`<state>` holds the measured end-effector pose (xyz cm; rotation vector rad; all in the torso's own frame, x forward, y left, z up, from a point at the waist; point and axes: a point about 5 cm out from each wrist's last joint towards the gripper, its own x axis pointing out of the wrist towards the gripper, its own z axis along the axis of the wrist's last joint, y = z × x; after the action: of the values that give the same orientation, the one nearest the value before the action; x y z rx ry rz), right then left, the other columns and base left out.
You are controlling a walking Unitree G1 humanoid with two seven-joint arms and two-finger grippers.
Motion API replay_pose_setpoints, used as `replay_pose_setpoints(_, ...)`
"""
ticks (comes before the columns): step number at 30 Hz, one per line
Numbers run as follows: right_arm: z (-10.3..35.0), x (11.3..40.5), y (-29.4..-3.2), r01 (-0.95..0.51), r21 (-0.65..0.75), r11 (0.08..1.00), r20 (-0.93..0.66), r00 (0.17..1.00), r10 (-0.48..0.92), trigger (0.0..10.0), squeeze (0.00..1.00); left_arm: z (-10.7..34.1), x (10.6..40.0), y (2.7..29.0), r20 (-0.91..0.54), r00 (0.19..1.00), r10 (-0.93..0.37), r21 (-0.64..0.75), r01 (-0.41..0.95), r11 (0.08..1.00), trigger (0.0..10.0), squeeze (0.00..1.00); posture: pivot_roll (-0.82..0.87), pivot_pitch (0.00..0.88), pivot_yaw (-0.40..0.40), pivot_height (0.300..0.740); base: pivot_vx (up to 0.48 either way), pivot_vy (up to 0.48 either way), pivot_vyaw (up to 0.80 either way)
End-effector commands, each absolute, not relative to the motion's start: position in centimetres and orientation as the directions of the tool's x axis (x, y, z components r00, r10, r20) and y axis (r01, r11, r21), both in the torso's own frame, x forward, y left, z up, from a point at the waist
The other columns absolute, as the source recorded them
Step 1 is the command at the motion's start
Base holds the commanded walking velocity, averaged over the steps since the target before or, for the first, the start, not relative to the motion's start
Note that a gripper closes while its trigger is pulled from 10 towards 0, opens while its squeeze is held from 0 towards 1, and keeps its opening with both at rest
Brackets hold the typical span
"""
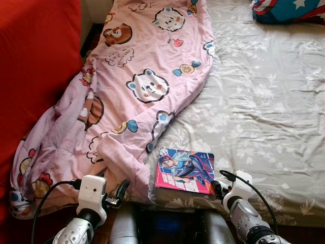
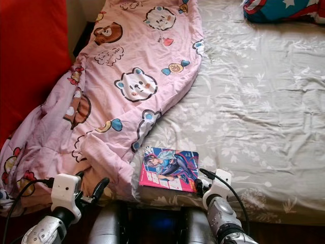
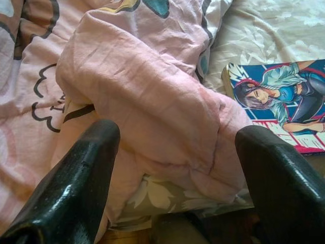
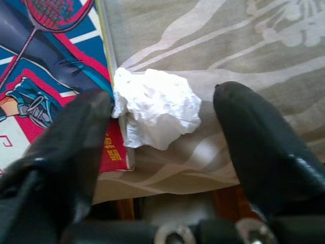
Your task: Clean up the room
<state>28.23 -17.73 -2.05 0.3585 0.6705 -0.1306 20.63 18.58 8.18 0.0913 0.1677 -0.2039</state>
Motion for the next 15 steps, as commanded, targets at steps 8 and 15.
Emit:
replay_pose_setpoints(8,-2.85,27.4,-17.46,0.225,0.275,0.935,-0.662,0.749,0.014,0.0,0.0,8.2,20.08,18.67,-0.205,0.958,-0.2,0.104,0.224,0.969,10.0,0.0,0.21,0.315,0.0,0.645,0.0,0.0,0.0)
replay_pose_setpoints(15,-3.18,27.01,-17.38,0.217,0.262,0.94,-0.674,0.738,0.017,0.0,0.0,8.18,20.03,18.77,-0.211,0.956,-0.205,0.125,0.234,0.964,10.0,0.0,0.21,0.316,0.001,0.645,0.0,0.0,0.0)
